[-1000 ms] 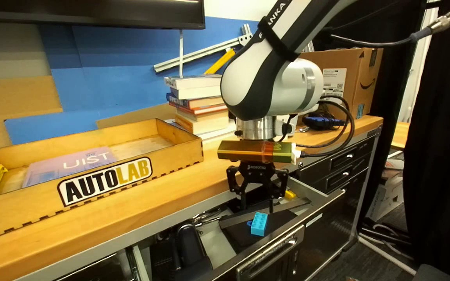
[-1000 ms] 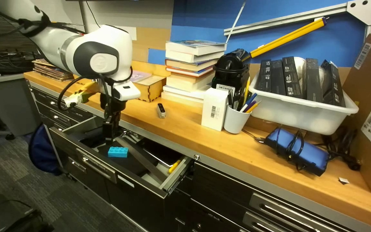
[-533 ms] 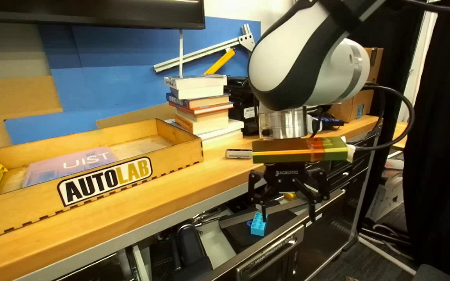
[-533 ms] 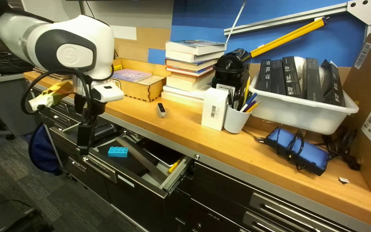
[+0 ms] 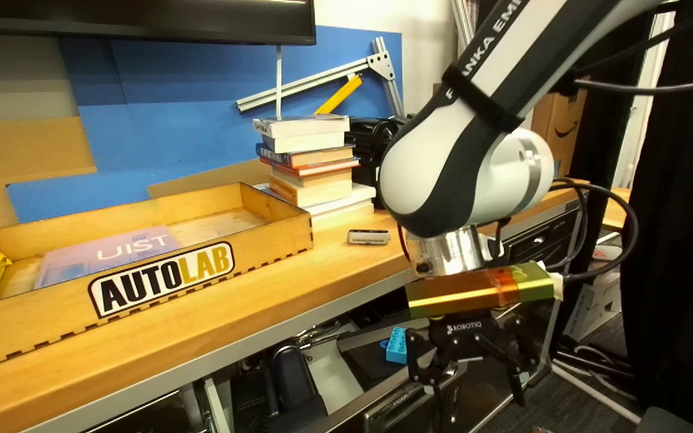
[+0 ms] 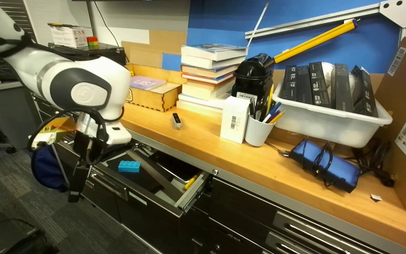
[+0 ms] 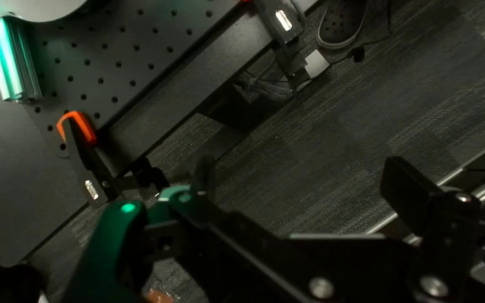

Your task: Pick up the blue object and put it in the open drawer and close it

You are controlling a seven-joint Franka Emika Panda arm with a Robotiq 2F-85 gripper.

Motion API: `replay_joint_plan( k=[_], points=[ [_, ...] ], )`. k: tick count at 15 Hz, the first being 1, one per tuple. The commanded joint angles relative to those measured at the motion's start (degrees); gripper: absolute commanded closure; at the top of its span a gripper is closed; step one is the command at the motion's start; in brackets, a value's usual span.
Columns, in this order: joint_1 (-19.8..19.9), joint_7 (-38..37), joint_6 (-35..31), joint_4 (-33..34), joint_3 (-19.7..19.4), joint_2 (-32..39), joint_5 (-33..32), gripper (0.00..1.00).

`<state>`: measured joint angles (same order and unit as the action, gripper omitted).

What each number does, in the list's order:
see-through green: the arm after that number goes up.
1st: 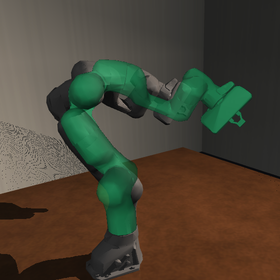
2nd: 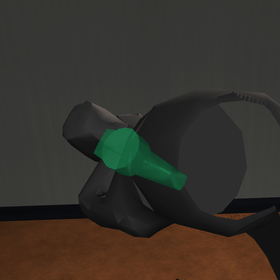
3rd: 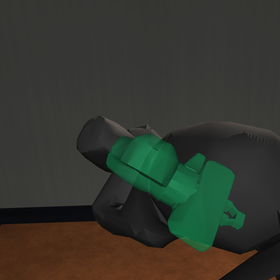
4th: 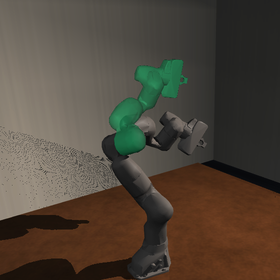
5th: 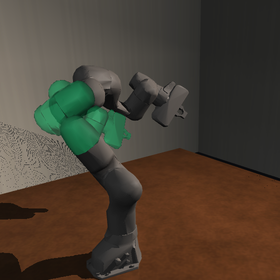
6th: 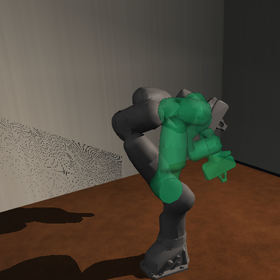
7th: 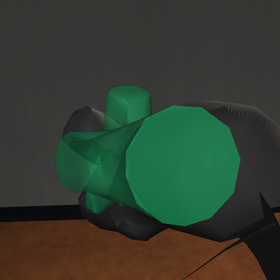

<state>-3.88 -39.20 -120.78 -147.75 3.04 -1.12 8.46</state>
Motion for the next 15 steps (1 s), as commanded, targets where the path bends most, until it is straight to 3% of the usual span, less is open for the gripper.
replay_joint_plan(
  k=[1, 6, 11, 15],
  points=[
    [0.0, 0.0, -2.5, 1.0, 0.2, 6.6, 2.4, 0.0],
    [-0.8, -5.6, -7.9, 1.7, -0.6, 11.9, 2.8, 0.0],
    [-0.8, -15.9, -14.6, 2.2, -2.3, 11.8, 1.5, 0.0],
    [-0.9, -23.2, -14.3, 6.4, -4.0, 12.1, -2.5, 0.0]
  ],
)
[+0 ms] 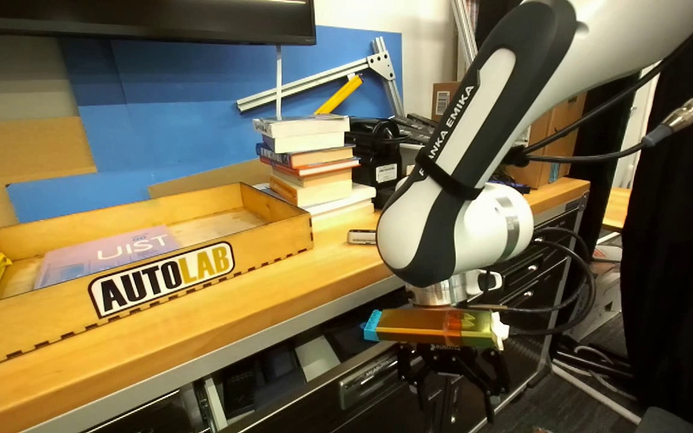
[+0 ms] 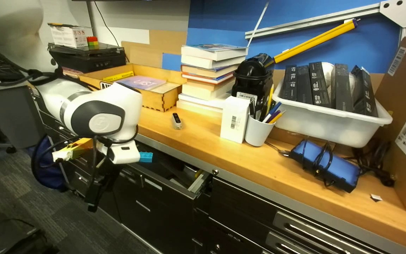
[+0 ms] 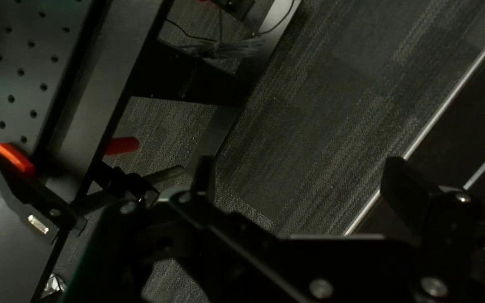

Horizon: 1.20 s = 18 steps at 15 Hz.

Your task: Pick up the blue object and put it in the open drawer and close it

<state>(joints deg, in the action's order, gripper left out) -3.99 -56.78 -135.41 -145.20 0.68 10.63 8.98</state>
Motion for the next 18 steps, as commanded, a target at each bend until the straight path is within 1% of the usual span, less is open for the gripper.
replay_joint_plan(
  k=[1, 4, 6, 8, 10, 12, 18],
  points=[
    [-0.8, -7.0, 0.9, 5.1, -2.0, 0.6, -4.3, 0.0],
    [-0.6, -10.7, 2.6, 9.3, -2.7, 1.9, -7.5, 0.0],
    [-0.5, -12.2, 3.5, 11.8, -2.9, 3.3, -8.2, 0.0],
    [-0.1, -11.6, 4.3, 13.8, -2.8, 4.6, -7.1, 0.0],
    [0.0, -10.1, 7.8, 15.9, -2.8, 5.7, -7.2, 0.0],
    [-0.3, -11.0, 9.7, 17.4, -3.2, 6.6, -7.8, 0.0],
    [-1.5, -18.2, 6.7, 18.2, -4.2, 6.9, -9.2, 0.0]
  ],
)
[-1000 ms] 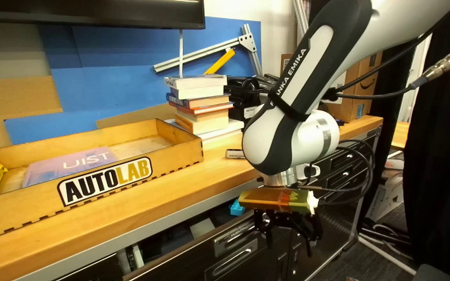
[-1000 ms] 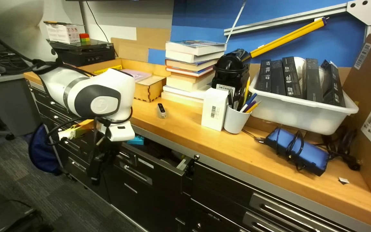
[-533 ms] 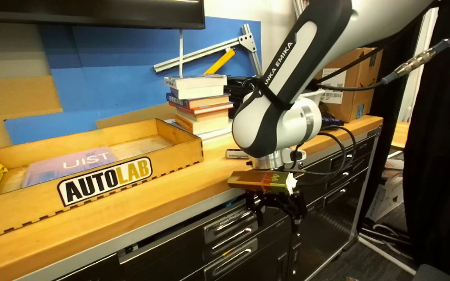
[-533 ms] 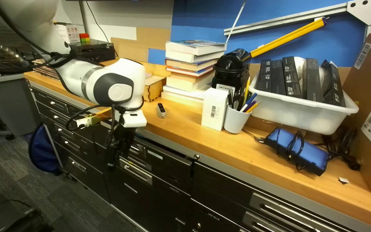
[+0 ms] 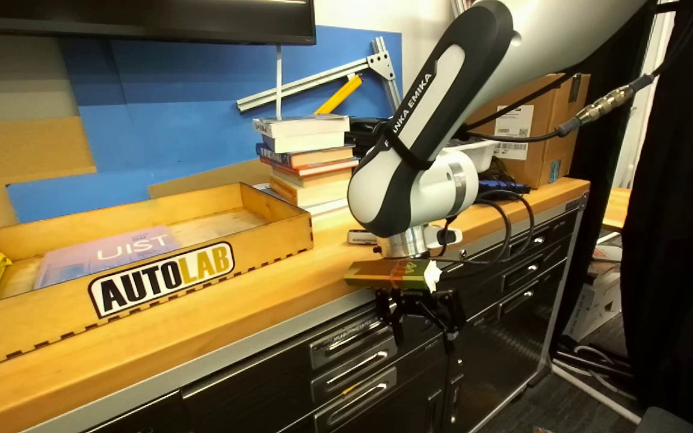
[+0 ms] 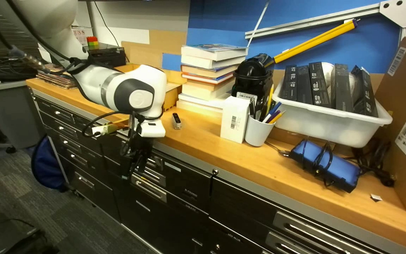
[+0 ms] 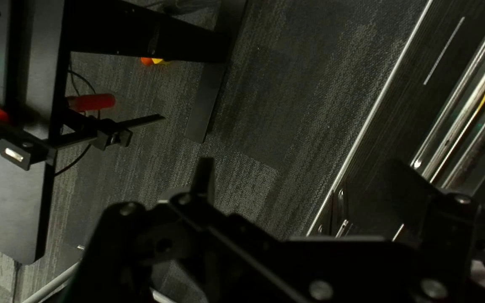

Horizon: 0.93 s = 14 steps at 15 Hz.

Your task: Pick up the blue object and put it in the open drawer and close it

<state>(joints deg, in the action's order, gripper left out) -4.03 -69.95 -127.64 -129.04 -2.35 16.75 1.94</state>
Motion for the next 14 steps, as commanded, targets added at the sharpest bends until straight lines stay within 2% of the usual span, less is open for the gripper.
replay_joint_plan(
  k=[1, 3, 5, 9, 10, 14],
  points=[
    [-1.6, -6.5, -1.5, 2.1, -1.3, 0.7, -2.7, 0.0],
    [-1.9, -9.2, -2.0, 1.6, -1.3, -0.2, -3.7, 0.0],
    [-1.6, -8.8, -2.1, -0.2, -0.4, -2.8, -2.4, 0.0],
    [-3.3, -8.4, -4.9, -8.5, 1.2, -15.6, -4.8, 0.0],
    [-3.4, -6.4, -4.4, -9.3, 2.1, -18.1, -6.0, 0.0],
    [-4.3, -0.2, 5.2, -10.5, 7.7, -29.3, -7.7, 0.0]
  ],
)
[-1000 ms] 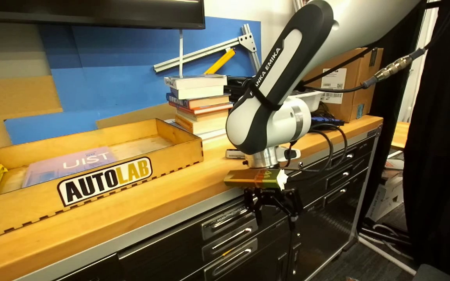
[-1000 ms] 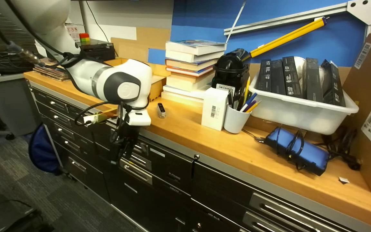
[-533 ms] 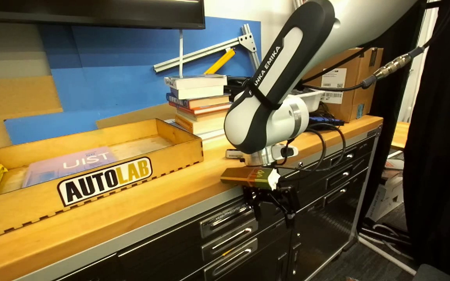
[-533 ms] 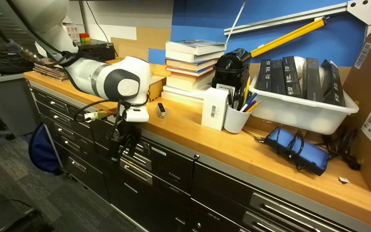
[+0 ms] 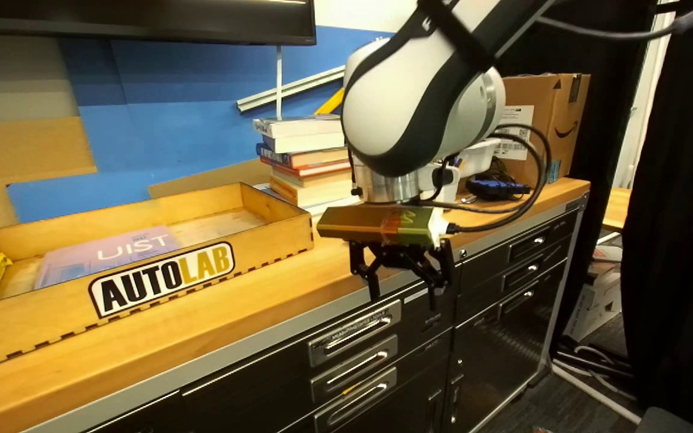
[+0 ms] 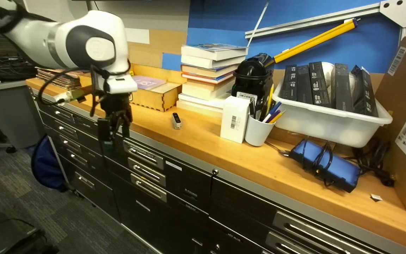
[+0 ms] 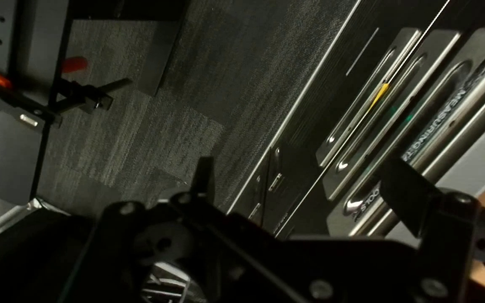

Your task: Pick up the blue object and put it in the open drawer and close it

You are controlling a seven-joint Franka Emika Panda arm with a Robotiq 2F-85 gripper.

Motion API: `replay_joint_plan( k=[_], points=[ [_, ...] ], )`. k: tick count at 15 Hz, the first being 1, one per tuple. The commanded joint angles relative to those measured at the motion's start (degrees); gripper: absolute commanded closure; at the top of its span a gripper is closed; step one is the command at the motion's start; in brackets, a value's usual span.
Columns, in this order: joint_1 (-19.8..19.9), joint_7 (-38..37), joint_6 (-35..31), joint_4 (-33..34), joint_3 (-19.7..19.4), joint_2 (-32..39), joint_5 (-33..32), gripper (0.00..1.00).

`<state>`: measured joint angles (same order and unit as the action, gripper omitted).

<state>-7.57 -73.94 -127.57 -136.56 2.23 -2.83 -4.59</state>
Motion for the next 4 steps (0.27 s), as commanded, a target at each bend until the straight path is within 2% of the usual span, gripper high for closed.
replay_joint_plan(
  k=[1, 3, 4],
  points=[
    [-1.2, 6.0, 7.5, -2.9, 4.6, -12.5, 0.0, 0.0],
    [-2.4, 10.6, 8.5, -2.7, 6.5, -18.1, 4.9, 0.0],
    [0.1, 6.7, 6.7, -1.1, 6.9, -11.4, 2.3, 0.0]
  ],
)
